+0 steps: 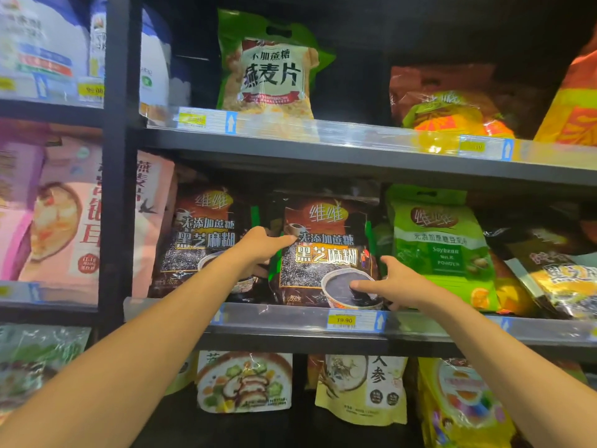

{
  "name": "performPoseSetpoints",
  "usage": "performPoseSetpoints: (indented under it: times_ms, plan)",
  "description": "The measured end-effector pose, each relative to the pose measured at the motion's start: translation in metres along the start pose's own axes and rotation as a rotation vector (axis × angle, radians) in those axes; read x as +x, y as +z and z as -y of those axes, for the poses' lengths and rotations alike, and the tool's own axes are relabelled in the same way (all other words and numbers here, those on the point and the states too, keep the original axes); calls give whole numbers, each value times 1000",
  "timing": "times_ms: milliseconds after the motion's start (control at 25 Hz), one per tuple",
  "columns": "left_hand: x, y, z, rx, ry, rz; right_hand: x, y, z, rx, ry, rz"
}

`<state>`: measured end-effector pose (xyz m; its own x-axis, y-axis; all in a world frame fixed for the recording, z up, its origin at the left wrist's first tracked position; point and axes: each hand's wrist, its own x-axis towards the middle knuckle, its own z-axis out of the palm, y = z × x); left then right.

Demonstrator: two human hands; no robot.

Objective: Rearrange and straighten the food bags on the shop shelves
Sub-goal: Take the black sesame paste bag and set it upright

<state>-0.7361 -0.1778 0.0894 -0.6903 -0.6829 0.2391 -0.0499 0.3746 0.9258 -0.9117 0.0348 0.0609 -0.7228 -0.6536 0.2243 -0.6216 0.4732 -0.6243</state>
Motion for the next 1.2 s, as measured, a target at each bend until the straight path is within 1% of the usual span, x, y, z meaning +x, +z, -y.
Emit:
performPoseSetpoints:
  times_ms: [80,280,400,520,760,1000,1120,1200]
  plan:
    - [1,-1,3,3,-28,10,1,3,-3,23,-29,7]
    - [7,6,-1,-113,20,-74,1,4,-4,132,-94,-25]
    - [5,6,-11,-134,52,-124,4,-1,-1,143,-119,-75]
    - [7,-1,-19,-107,89,-153,5,-7,6,159,-134,-102]
    - [1,-35,-21,-55,74,-210,-4,-2,33,219,-199,-41]
    - [-14,-83,-12,137,62,-372,4,32,74,227,-258,17]
    - [-15,-108,-1,124,67,-389,11,54,92,244,-273,38]
    - [-14,-124,6,74,38,-397,15,70,104,223,-288,55]
